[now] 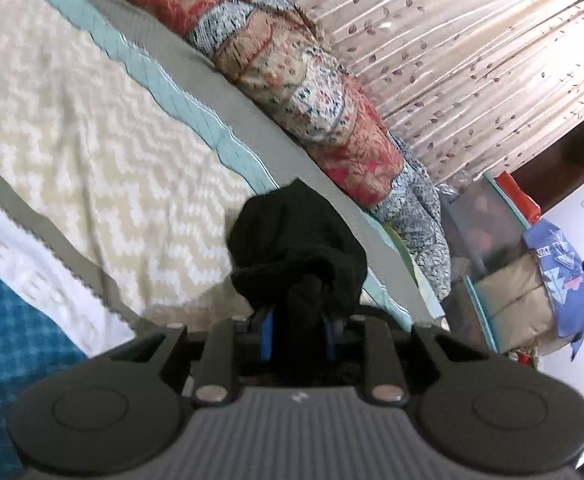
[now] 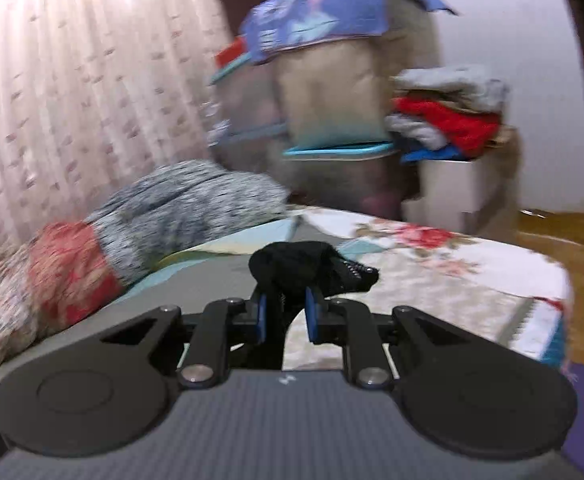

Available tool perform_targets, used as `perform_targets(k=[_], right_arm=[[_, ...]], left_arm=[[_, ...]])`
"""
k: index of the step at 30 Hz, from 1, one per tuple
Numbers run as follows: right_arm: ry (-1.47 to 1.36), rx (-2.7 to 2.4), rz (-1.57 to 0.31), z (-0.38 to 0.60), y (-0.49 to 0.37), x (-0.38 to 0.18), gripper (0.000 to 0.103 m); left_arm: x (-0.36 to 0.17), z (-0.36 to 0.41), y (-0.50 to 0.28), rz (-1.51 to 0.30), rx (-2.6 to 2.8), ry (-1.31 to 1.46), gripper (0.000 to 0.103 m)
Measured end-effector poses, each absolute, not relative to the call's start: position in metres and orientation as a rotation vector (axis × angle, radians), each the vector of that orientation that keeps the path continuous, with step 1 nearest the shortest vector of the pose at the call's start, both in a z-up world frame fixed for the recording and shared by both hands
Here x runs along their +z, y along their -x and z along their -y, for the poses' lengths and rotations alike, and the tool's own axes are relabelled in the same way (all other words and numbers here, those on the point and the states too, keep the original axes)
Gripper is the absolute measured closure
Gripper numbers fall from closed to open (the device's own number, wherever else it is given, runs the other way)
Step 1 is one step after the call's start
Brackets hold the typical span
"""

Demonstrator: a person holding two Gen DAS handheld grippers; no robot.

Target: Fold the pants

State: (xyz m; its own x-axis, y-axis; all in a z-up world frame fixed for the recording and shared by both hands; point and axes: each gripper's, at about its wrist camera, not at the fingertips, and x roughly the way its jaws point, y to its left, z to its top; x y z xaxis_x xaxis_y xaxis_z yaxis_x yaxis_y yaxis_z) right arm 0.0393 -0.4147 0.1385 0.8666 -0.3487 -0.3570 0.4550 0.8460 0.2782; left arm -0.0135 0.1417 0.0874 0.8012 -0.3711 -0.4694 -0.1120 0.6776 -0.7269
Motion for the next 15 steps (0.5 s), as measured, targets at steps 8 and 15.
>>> perform_targets(k=[8,15], right_arm=[[-0.427,-0.585,-0.445,0.436,-0.038,0.091,0.05],[-0.35,-0.501,-0.382,0.398,-0.03,0.106,0.043]], left_arm=[[0.044,-0.133,0.031,-0.854,-0.064,0.748,0.056],[0.026,-0.158,0.05,-0.857,-0.046,0.858,0.027]])
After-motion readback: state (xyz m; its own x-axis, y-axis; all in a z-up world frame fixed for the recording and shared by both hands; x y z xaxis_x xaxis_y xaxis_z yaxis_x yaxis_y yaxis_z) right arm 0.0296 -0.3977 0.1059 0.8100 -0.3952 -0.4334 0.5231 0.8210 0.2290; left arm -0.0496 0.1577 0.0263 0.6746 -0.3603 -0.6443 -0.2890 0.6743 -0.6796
